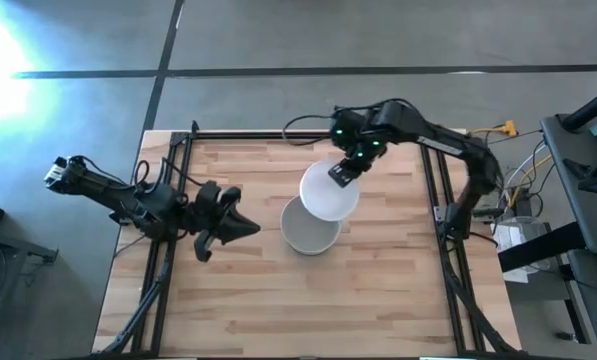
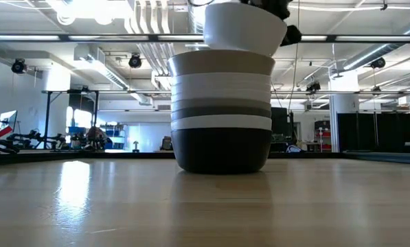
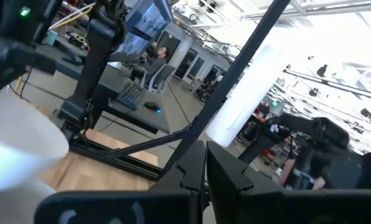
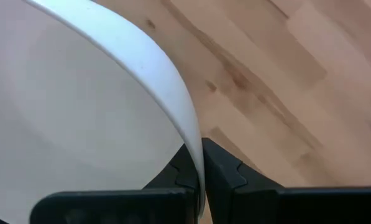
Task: Nest bowls inside each other
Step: Stack the white bowl on top of the light brown bowl
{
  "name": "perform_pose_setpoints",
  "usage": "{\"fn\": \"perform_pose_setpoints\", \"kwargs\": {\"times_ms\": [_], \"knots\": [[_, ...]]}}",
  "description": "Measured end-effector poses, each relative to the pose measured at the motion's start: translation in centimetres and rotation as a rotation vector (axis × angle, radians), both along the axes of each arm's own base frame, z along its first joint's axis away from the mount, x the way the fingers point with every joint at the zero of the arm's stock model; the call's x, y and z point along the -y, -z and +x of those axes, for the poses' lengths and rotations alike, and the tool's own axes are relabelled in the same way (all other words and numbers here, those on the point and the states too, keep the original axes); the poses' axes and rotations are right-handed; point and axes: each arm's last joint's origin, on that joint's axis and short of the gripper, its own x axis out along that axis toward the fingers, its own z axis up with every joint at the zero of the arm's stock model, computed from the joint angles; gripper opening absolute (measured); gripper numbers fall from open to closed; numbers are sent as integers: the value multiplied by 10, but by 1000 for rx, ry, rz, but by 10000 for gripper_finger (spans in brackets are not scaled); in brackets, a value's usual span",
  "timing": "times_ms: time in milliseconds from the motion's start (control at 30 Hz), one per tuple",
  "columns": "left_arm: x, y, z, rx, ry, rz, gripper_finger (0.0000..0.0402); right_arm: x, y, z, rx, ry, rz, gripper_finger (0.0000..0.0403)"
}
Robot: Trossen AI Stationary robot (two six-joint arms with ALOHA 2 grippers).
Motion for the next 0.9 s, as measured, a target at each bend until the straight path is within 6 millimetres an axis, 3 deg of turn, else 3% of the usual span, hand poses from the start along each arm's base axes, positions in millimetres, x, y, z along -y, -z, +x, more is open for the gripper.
{"fn": "perform_pose_setpoints", "kwargs": {"times_ms": [267,400,733,900], "knots": [[-4,-1,1,1,-24,-1,0,17,26,48,-119,-128,8,9],[-4,-4,1,11,-23,-5,0,23,33,66,-90,-168,31,9],[-4,-5,1,12,-20,-5,0,15,-6,61,51,-156,-7,9],[-5,-4,2,8,-25,-3,0,9,-1,67,37,-167,5,9]]}}
